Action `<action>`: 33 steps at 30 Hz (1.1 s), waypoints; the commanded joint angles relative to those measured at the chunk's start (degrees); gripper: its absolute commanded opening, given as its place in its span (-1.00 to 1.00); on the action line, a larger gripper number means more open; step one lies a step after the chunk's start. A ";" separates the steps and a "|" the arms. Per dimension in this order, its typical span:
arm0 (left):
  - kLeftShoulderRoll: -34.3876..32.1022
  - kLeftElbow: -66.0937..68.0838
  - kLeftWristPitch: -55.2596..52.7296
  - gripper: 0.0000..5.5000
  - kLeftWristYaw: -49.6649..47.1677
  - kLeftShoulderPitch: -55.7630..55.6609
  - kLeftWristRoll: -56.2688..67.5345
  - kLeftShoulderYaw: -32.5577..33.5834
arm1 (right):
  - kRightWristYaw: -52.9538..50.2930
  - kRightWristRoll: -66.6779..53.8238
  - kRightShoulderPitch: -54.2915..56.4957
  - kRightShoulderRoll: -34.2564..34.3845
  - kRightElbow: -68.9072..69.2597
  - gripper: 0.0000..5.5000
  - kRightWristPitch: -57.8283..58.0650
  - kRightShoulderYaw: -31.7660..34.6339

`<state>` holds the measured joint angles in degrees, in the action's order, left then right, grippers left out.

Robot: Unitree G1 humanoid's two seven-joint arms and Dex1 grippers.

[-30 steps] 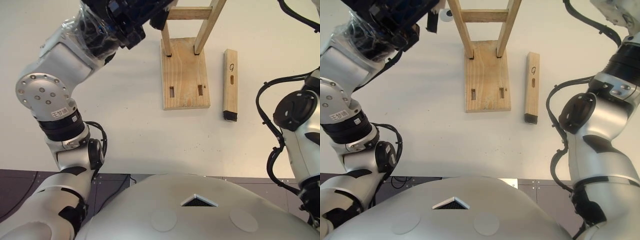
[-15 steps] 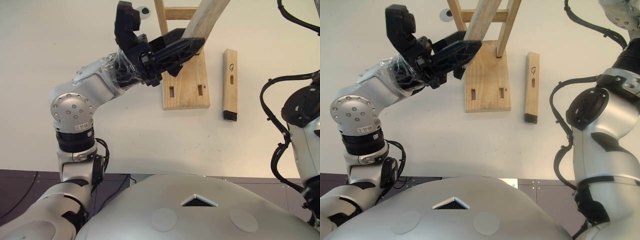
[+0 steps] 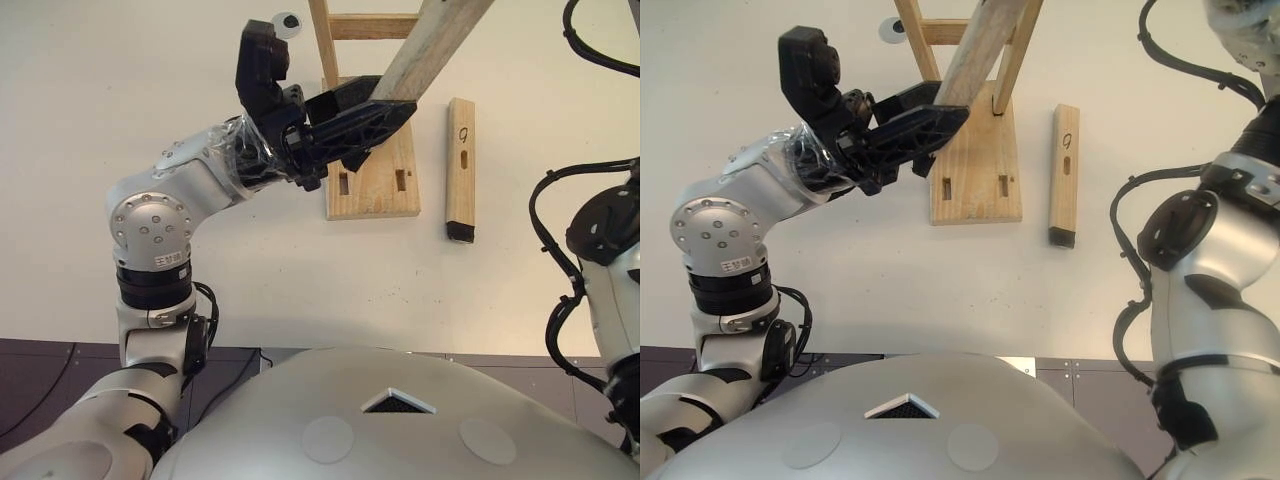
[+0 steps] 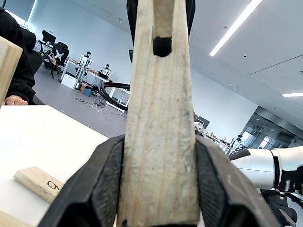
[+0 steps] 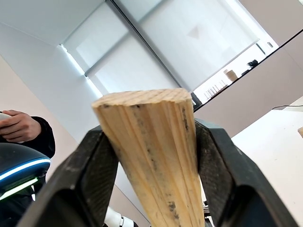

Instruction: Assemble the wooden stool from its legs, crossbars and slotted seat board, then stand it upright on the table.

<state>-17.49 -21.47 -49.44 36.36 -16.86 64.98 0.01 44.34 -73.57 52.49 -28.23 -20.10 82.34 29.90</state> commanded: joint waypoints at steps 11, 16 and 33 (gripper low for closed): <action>-2.17 3.72 0.66 0.08 -0.31 1.01 -2.15 3.33 | 6.26 6.03 -5.29 -0.43 10.57 -0.23 -14.78 -5.50; -5.67 1.77 -3.77 0.32 1.06 1.72 5.02 6.58 | 5.73 11.48 -4.84 -0.76 6.19 -0.25 -22.81 -5.20; -14.27 11.39 -6.51 0.44 3.78 0.07 -1.12 8.82 | 17.64 24.64 -24.71 -6.08 17.64 -0.25 -38.89 -10.99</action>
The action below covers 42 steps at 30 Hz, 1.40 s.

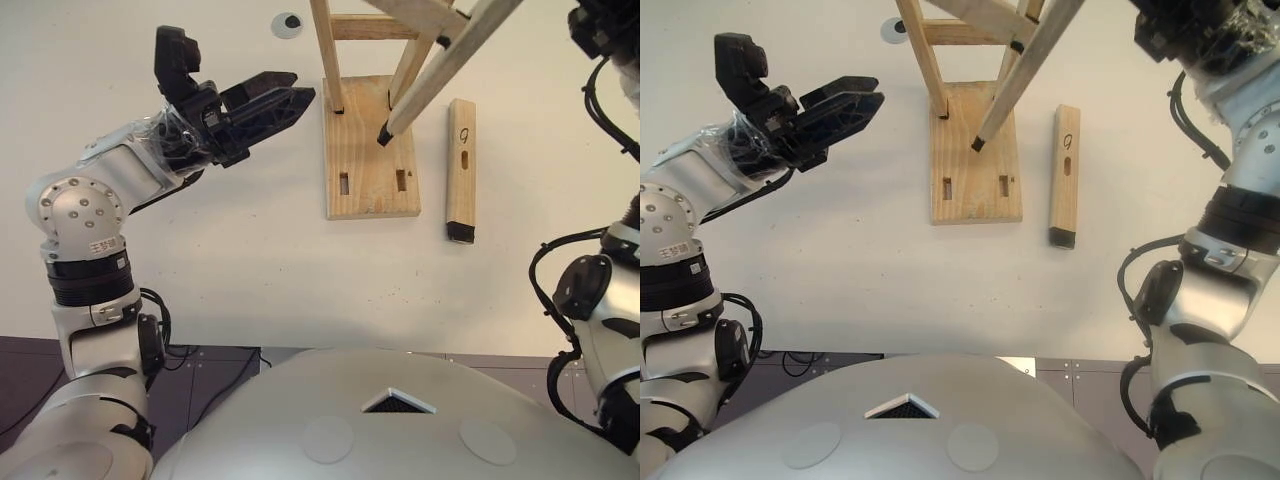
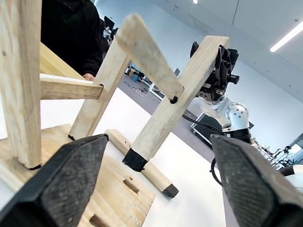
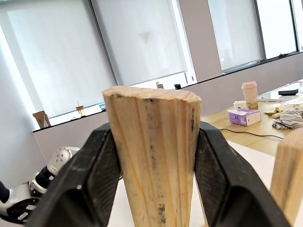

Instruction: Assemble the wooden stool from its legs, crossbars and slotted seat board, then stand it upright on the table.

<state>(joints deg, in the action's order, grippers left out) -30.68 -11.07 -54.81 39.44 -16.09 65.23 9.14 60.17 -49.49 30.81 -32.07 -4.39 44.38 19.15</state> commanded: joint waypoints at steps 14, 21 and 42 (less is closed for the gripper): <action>-0.65 2.47 -1.59 0.44 2.45 -2.58 -3.70 -1.08 | 2.99 2.24 -7.31 -2.74 0.22 -0.25 -2.16 -3.51; -1.03 2.59 -2.10 0.44 4.84 -3.17 -4.41 -1.72 | 3.38 5.41 -8.16 -2.08 -3.91 -0.25 -6.63 -5.24; 0.93 1.76 -1.40 0.44 5.34 -0.29 -5.84 -1.12 | 11.71 10.16 -2.11 -8.45 -13.29 -0.25 -11.57 -11.46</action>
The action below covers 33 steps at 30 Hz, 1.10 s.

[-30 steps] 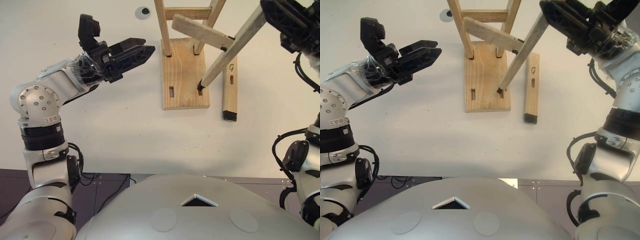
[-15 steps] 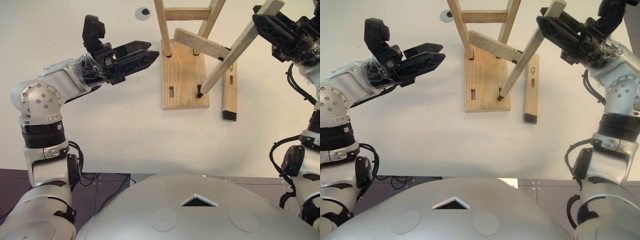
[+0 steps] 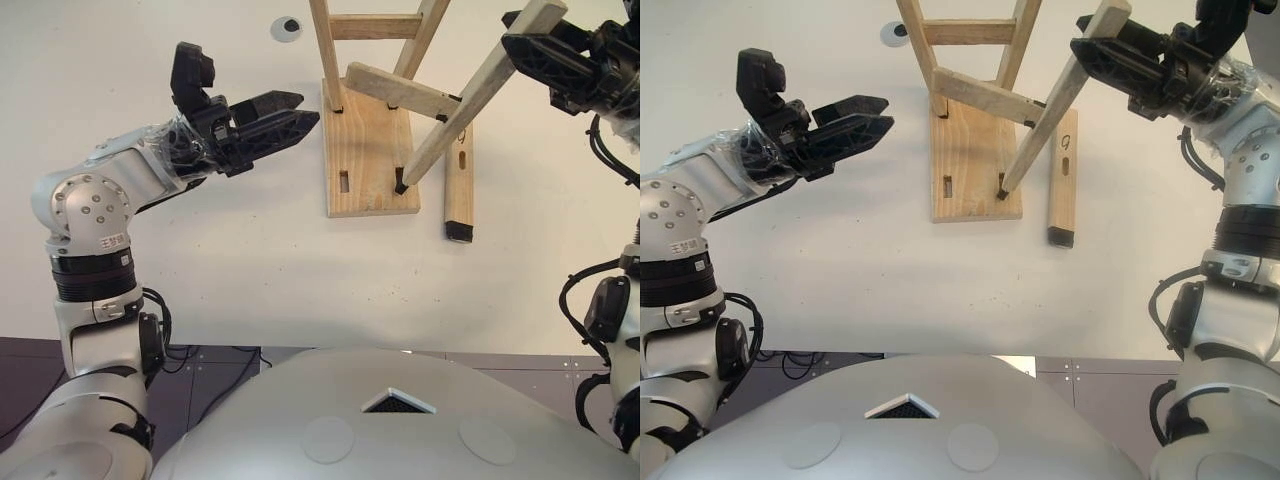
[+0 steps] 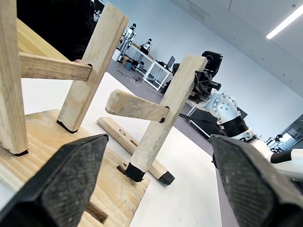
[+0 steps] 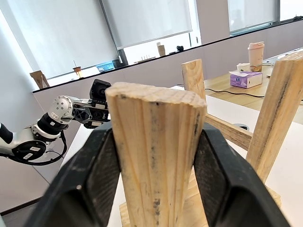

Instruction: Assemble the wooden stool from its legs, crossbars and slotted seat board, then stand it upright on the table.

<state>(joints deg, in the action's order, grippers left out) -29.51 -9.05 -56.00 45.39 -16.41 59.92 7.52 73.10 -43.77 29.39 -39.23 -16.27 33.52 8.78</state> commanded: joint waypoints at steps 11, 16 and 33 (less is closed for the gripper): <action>-0.33 0.97 -0.68 0.44 0.07 -1.44 -1.13 -0.15 | -1.66 3.69 1.59 0.03 -2.97 -0.25 -1.07 0.57; -0.04 0.96 -0.64 0.44 -0.19 -1.65 -0.92 0.11 | -1.96 3.36 2.48 0.50 -2.84 -0.25 -1.06 1.23; 1.22 1.03 -0.89 0.44 -1.47 -2.07 -0.47 0.25 | -2.41 2.97 6.00 1.03 -5.90 -0.25 -0.24 3.80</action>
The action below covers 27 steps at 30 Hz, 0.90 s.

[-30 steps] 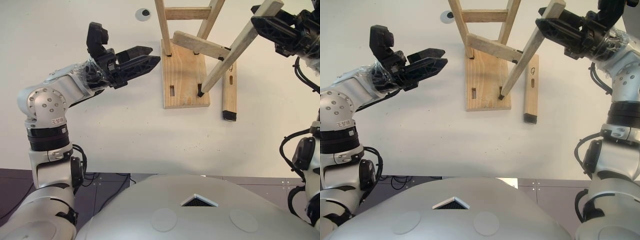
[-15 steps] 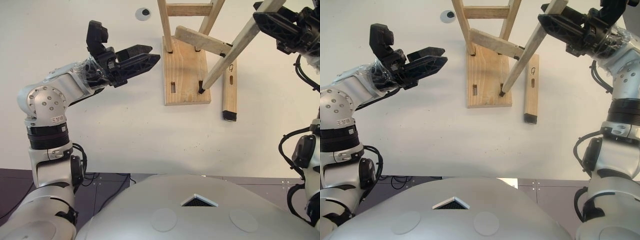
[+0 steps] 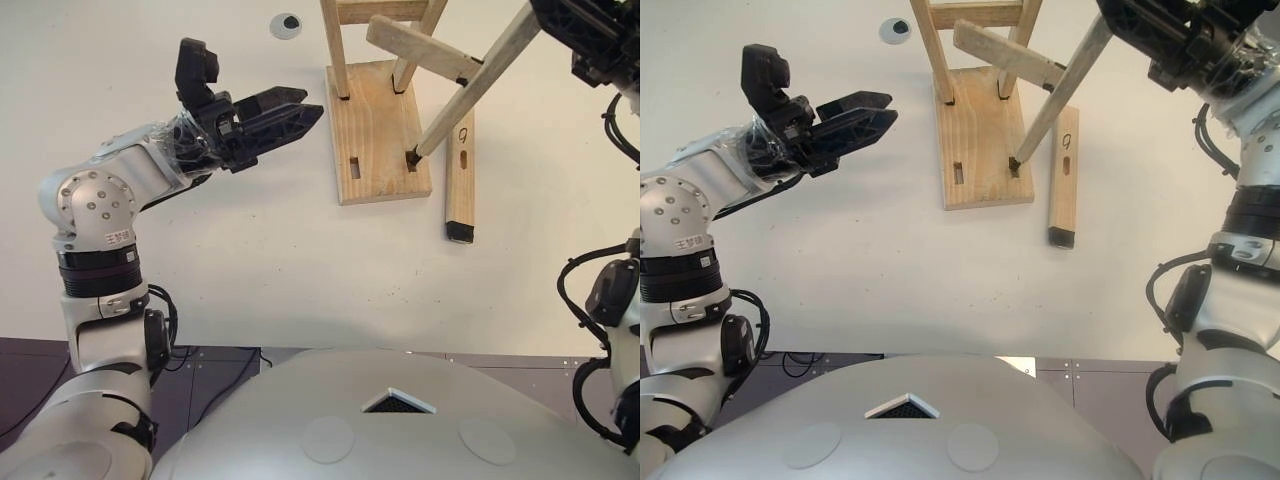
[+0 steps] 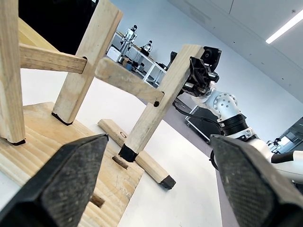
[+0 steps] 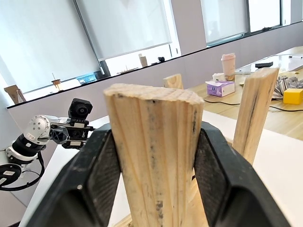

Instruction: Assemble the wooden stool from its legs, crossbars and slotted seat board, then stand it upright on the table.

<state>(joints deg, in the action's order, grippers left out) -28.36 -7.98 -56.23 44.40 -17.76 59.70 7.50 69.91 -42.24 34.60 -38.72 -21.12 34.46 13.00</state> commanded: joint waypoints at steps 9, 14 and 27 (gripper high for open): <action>0.60 0.34 -0.47 0.44 -0.70 -0.56 -0.40 0.36 | 2.23 3.21 2.20 1.51 -7.00 -0.25 -2.30 -0.38; 0.62 1.20 -0.42 0.44 -0.13 -1.68 -0.72 0.15 | 1.19 1.67 3.85 2.65 -5.95 -0.25 -1.20 1.10; 0.83 0.51 0.04 0.44 -0.37 -0.31 -1.38 0.00 | 5.43 7.60 0.75 0.23 -6.55 -0.26 -3.21 -3.44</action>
<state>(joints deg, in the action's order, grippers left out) -27.49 -6.93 -56.40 44.42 -18.55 59.08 7.50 73.67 -37.96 35.62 -36.90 -27.14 31.87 12.24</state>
